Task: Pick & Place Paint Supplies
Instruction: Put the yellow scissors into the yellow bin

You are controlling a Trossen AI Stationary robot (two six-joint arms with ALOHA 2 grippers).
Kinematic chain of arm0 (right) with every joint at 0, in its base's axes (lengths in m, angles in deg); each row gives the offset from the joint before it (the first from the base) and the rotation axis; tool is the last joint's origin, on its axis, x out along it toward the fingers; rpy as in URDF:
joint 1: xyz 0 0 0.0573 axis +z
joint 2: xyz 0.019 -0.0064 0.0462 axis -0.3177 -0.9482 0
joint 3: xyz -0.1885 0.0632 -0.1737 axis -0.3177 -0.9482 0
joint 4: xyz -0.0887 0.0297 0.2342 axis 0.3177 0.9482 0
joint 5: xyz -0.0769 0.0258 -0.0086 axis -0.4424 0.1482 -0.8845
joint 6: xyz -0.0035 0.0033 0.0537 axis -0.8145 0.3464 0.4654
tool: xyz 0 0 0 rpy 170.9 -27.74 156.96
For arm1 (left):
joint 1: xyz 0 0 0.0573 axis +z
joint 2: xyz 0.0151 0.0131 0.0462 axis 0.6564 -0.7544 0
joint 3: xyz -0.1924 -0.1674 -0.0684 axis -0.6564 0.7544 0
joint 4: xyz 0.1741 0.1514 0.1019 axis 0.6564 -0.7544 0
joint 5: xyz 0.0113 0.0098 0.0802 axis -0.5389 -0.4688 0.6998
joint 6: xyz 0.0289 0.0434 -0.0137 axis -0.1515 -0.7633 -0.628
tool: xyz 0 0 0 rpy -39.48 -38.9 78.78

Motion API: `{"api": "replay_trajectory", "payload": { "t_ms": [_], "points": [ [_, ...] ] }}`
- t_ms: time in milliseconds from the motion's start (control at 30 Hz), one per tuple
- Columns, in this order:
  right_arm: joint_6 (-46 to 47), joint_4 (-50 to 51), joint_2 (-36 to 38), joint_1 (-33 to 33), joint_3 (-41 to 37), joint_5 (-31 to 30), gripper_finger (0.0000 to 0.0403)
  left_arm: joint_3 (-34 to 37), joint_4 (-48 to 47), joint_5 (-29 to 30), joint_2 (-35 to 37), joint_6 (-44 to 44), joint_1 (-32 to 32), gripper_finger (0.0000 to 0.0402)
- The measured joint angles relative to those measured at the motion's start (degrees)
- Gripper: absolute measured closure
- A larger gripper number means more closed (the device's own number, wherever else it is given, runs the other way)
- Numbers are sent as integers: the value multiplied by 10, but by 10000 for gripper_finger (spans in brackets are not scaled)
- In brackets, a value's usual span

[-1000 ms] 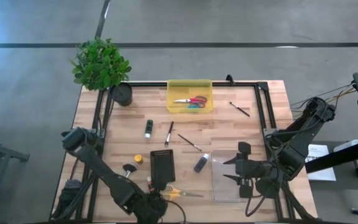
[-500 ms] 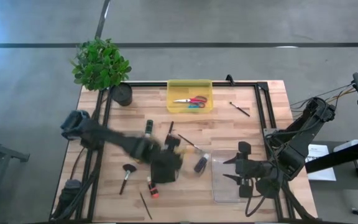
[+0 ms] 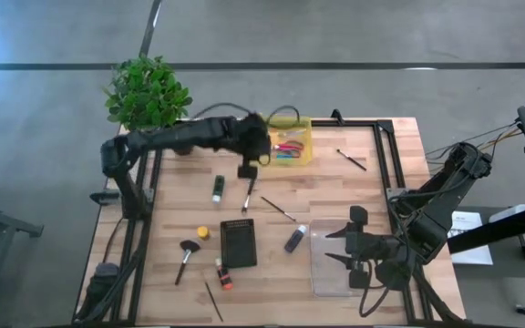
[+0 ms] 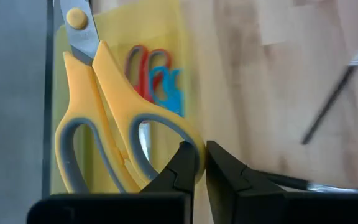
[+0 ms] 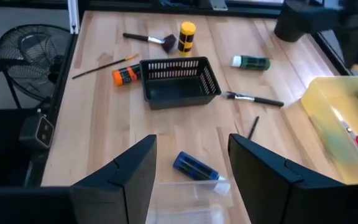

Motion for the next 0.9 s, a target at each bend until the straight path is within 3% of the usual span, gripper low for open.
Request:
{"api": "replay_trajectory", "payload": {
  "t_ms": [167, 500, 900],
  "points": [
    [-7, -8, 0, 0, 2, -13, 205, 0, 13, -47, -30, -40, 37, 380],
    [-5, -21, 0, -1, 5, -53, 205, 0, 45, -58, -91, -100, 74, 380],
    [-7, -36, 0, -2, 5, -66, 205, 0, 56, -79, -99, -110, 93, 380]
  ]
}}
